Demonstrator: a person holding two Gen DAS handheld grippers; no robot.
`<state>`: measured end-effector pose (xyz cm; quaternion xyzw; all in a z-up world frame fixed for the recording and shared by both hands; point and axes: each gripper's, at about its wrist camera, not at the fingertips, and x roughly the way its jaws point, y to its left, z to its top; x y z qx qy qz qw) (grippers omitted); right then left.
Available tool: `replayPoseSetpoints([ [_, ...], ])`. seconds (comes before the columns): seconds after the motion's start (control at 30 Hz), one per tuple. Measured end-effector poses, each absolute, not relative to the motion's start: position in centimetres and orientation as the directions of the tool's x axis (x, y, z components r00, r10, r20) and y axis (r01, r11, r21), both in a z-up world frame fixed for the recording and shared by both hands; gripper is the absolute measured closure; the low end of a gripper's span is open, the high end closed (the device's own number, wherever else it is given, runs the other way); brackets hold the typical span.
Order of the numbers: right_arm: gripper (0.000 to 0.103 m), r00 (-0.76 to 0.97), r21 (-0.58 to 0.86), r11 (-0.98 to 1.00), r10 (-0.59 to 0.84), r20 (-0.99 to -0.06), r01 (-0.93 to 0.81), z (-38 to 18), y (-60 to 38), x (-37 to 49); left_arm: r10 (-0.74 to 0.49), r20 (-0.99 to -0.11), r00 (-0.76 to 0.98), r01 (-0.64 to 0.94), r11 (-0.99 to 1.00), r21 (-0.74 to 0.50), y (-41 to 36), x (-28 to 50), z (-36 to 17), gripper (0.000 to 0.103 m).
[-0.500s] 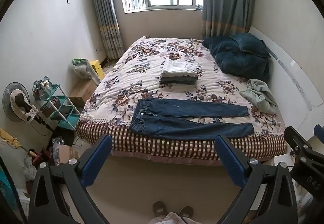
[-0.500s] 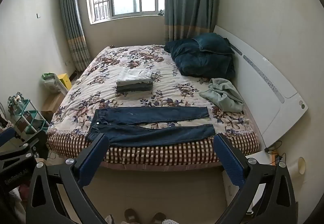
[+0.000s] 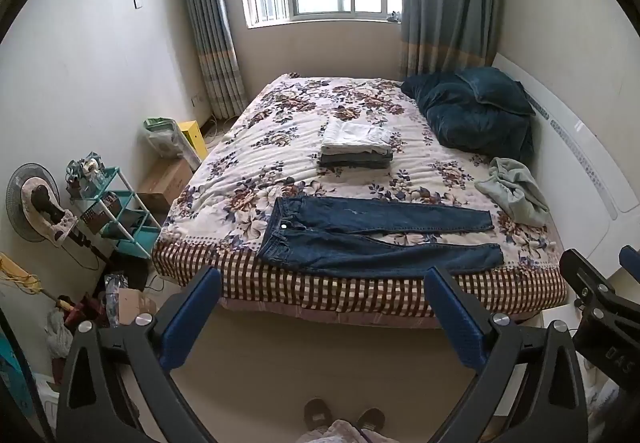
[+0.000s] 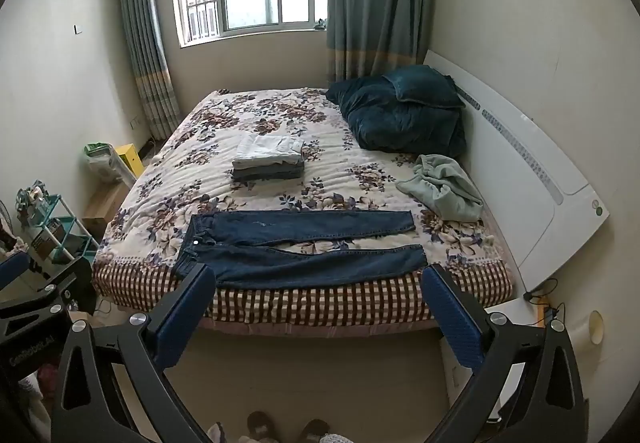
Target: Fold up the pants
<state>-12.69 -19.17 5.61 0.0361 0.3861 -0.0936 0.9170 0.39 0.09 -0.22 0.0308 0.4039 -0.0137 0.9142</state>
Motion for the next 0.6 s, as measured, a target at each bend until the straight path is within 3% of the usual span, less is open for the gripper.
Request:
replayPoseSetpoints([
  [0.6,0.000,0.685,-0.004,0.980,-0.141,-0.715,0.198,5.8,-18.6,-12.7,0.004,-0.733,0.680,0.045,0.998,0.047,1.1,0.9,1.3,0.000],
])
